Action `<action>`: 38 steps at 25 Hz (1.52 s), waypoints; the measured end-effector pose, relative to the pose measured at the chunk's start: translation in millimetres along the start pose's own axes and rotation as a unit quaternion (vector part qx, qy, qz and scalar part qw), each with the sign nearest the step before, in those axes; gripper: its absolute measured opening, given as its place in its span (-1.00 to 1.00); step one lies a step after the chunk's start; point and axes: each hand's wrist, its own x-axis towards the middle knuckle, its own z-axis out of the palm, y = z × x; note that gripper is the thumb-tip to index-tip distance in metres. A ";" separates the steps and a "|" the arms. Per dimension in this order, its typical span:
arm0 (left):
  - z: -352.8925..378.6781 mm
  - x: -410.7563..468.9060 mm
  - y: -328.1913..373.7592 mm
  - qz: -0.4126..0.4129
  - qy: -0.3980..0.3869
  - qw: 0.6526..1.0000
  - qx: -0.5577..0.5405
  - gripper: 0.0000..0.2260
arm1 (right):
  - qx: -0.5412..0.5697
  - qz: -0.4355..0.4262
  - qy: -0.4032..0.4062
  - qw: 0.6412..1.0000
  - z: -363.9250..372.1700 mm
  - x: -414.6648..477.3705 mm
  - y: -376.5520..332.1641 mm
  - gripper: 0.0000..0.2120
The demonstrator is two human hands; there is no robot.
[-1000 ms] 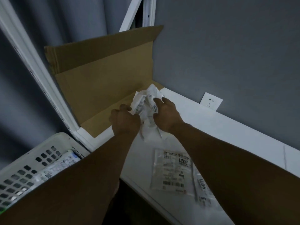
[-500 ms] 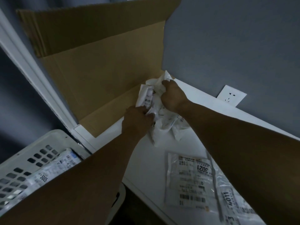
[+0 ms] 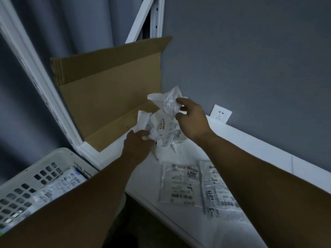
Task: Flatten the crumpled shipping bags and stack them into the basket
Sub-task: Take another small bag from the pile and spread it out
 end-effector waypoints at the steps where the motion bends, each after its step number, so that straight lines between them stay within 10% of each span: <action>1: -0.4 -9.6 5.2 0.002 0.017 1.000 -0.024 -0.55 | 0.015 0.013 0.013 1.000 -7.0 -12.6 -1.5 -0.54; 8: 0.1 -110.9 80.3 -0.074 0.017 0.930 -0.359 -0.92 | 0.282 0.120 0.070 0.949 -48.8 -104.5 -26.3 -0.79; 14: 10.0 -140.9 86.3 -0.056 -0.066 0.868 -0.488 -0.78 | 0.447 0.182 0.026 0.875 -75.6 -140.1 -21.5 -0.76; 18: 32.7 -122.2 88.4 -0.040 0.039 0.944 -0.325 -0.68 | 0.407 0.183 0.090 0.890 -73.9 -135.4 -11.2 -0.62; 38: 71.7 -122.8 73.7 0.032 0.109 0.977 -0.182 -0.92 | 0.329 0.205 0.122 0.914 -37.3 -128.4 -1.7 -0.86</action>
